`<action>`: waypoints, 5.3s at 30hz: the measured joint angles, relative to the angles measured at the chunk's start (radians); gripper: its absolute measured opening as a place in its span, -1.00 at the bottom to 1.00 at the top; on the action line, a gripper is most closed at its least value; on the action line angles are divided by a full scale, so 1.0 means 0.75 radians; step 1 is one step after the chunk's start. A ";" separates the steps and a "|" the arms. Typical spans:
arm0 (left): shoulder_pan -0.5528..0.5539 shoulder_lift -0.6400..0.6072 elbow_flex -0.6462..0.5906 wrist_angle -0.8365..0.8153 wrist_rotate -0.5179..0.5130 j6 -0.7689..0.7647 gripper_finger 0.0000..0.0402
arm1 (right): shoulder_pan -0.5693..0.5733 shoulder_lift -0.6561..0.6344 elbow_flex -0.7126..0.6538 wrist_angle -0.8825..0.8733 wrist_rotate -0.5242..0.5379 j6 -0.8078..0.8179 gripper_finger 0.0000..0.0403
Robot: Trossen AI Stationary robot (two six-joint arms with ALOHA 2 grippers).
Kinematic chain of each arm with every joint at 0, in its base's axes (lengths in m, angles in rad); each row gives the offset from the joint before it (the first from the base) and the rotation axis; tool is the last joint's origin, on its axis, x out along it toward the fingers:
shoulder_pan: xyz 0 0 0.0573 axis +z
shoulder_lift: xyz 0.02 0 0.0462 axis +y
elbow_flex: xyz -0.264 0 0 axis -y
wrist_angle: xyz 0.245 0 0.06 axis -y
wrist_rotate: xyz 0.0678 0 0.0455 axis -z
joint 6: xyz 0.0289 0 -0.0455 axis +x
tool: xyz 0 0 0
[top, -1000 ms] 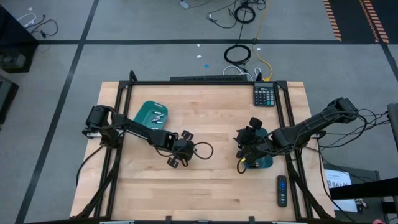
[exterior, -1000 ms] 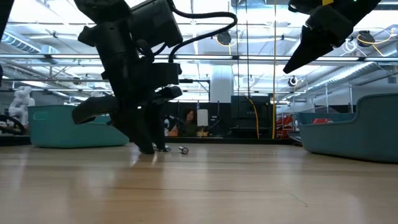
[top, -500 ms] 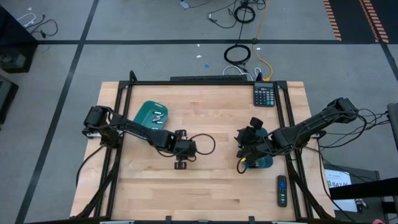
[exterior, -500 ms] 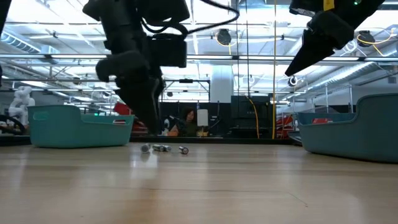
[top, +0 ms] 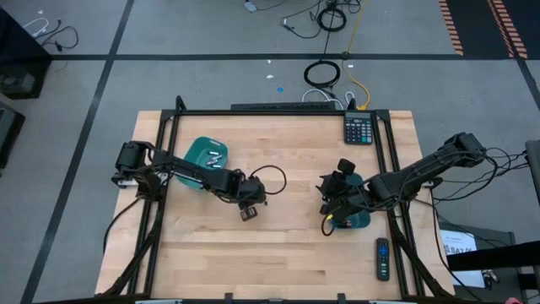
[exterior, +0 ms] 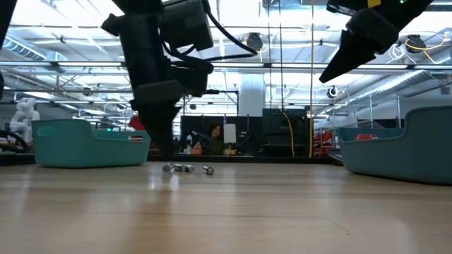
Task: Sort batteries
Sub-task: Put the silver battery into the green bin
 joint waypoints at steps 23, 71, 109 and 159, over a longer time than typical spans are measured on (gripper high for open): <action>0.086 -0.002 0.000 0.009 0.175 -0.256 -0.37 | 0.001 0.000 0.000 0.010 -0.008 -0.019 -0.28; -0.003 0.148 0.049 0.009 -0.042 2.074 -0.37 | 0.001 0.001 0.003 0.041 -0.008 -0.029 -0.28; 0.218 0.027 0.276 -1.272 -0.293 0.409 -0.40 | 0.001 0.001 0.000 0.039 -0.044 -0.013 -0.28; 0.006 0.308 0.278 -0.293 -0.240 1.313 -0.27 | -0.001 0.001 -0.050 0.049 -0.041 -0.033 -0.28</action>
